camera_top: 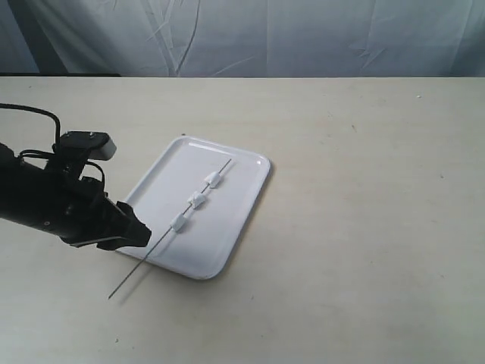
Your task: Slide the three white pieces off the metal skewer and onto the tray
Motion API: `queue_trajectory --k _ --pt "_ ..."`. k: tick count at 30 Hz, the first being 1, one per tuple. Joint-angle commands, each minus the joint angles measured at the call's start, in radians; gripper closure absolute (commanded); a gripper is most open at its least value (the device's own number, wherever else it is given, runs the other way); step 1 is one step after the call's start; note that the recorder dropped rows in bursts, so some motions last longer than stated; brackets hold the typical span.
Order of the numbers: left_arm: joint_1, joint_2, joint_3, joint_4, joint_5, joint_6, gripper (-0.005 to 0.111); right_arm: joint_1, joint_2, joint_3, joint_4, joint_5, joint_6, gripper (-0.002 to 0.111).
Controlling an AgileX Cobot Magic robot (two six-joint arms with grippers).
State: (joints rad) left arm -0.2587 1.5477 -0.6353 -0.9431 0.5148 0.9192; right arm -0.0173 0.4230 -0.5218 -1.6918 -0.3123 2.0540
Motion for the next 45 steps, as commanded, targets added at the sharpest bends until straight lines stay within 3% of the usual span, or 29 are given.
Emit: queue_trajectory --k 1,8,11,13,18,20,22,25,26,27,29,30,31,34,41,45 --pt "-0.003 0.002 -0.022 0.007 -0.018 0.001 0.062 -0.004 0.280 -0.076 -0.053 -0.069 0.064 0.071" --pt "-0.003 0.002 -0.033 0.016 -0.021 0.001 0.062 -0.004 0.712 -0.141 -0.053 -0.106 0.062 0.071" --pt "-0.003 0.002 -0.033 0.016 -0.021 0.001 0.062 -0.004 0.828 -0.145 -0.053 -0.044 0.018 0.071" --pt "-0.003 0.002 -0.033 0.016 -0.020 0.001 0.062 -0.004 0.854 -0.147 -0.053 0.094 -0.060 0.071" --pt "-0.003 0.002 -0.033 0.012 -0.031 0.001 0.062 -0.004 0.826 -0.144 -0.053 0.695 -0.381 0.080" --pt "-0.003 0.002 -0.033 0.012 -0.045 0.001 0.062 -0.004 0.816 -0.144 0.110 0.832 -0.572 0.088" --pt "-0.003 0.002 -0.033 -0.010 -0.048 0.001 0.062 -0.004 0.816 -0.146 0.359 0.831 -0.767 0.095" --pt "-0.006 0.006 -0.033 -0.013 -0.038 0.001 0.062 -0.004 0.842 -0.148 0.890 0.773 -1.203 0.096" --pt "-0.013 0.014 -0.033 -0.015 -0.037 0.001 0.062 -0.004 0.857 -0.148 1.158 0.770 -1.403 0.093" --pt "-0.033 0.036 -0.033 -0.015 -0.023 0.001 0.062 -0.004 0.881 -0.148 1.525 0.788 -1.798 0.085" --pt "-0.087 0.089 -0.033 -0.015 -0.018 0.001 0.062 -0.004 0.908 -0.148 1.930 0.845 -2.207 0.063" --pt "-0.105 0.107 -0.033 -0.015 -0.023 0.001 0.062 -0.004 0.911 -0.148 2.029 0.861 -2.282 0.057" --pt "-0.135 0.135 -0.040 -0.015 -0.061 0.001 0.062 -0.004 0.911 -0.148 2.098 0.879 -2.335 0.054" --pt "-0.142 0.158 -0.077 0.014 -0.086 -0.048 0.062 -0.004 0.911 -0.148 2.079 0.899 -2.342 0.058" --pt "-0.142 0.158 -0.147 0.396 -0.093 -0.411 0.062 -0.004 0.911 -0.148 2.088 0.872 -2.342 0.058" --pt "-0.142 0.158 -0.147 0.431 -0.093 -0.441 0.062 -0.004 0.911 -0.148 2.088 0.872 -2.342 0.058"
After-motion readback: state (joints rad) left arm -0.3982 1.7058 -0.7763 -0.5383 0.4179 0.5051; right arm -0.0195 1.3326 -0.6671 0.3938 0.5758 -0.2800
